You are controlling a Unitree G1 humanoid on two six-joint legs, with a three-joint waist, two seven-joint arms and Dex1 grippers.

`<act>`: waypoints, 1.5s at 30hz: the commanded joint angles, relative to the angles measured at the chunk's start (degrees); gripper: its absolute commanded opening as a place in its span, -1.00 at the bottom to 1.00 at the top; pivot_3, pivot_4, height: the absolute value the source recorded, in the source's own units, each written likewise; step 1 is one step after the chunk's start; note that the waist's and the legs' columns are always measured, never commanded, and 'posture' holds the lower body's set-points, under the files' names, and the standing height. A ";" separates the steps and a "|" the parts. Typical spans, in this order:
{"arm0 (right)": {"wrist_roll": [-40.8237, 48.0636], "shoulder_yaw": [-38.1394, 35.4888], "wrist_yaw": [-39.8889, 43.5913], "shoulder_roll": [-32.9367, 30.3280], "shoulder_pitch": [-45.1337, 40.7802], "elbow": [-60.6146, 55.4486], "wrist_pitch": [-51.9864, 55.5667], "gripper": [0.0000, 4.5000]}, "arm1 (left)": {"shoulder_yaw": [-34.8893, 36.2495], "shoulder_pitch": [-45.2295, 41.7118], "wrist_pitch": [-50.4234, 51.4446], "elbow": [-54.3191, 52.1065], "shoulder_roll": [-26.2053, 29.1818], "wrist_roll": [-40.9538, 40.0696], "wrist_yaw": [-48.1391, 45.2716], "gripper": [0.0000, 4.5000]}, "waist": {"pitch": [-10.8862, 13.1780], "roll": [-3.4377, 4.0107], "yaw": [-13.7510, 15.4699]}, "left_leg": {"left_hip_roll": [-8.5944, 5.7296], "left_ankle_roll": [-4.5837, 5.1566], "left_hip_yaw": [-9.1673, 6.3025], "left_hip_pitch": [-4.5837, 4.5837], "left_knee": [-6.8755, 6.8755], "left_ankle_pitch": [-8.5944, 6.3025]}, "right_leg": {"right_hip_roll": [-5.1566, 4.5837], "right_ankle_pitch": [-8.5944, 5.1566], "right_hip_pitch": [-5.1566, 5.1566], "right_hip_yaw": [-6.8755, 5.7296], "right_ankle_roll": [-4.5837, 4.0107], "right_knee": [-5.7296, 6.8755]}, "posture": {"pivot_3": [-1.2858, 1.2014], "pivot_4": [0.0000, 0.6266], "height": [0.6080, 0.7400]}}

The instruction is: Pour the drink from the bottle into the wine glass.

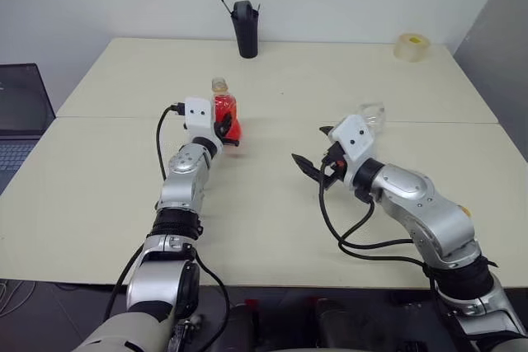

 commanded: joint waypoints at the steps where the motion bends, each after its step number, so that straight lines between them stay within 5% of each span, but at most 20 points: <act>1: -1.39 -0.39 1.63 0.74 -1.48 0.42 -2.18 1.00 | 1.10 0.38 -0.67 -4.14 1.82 1.57 3.29 -0.70 | 0.00 0.00 -0.01 | 0.00 0.00 0.00 0.00 0.00 0.00 | 0.00 0.00 0.00 0.00 0.00 0.00 | 0.03 -0.52 1.00; 16: -3.79 -0.90 4.35 3.14 -2.41 3.59 -3.56 1.00 | 3.14 4.18 2.84 -9.17 0.12 0.92 9.44 -0.70 | -0.01 -0.01 0.11 | -0.03 0.00 -0.01 -0.01 0.00 0.00 | -0.02 0.00 0.00 -0.02 0.00 0.00 | 0.03 -0.52 1.00; 29: -4.77 -0.95 5.23 4.17 -2.06 4.01 -3.38 1.00 | 3.52 5.55 5.73 -12.22 -0.14 0.80 10.17 0.98 | -0.01 -0.02 0.09 | -0.02 0.00 -0.01 0.00 0.00 0.00 | -0.03 0.00 0.00 -0.02 0.00 0.00 | 0.03 -0.52 1.00; 45: -5.20 -1.22 6.42 3.81 -1.72 4.64 -3.33 1.00 | 2.47 12.49 13.44 -24.14 -0.08 -0.23 7.10 0.98 | -0.01 -0.01 0.08 | -0.01 -0.01 -0.02 0.00 -0.01 0.00 | -0.07 0.00 0.00 -0.02 0.00 0.01 | 0.03 -0.52 1.00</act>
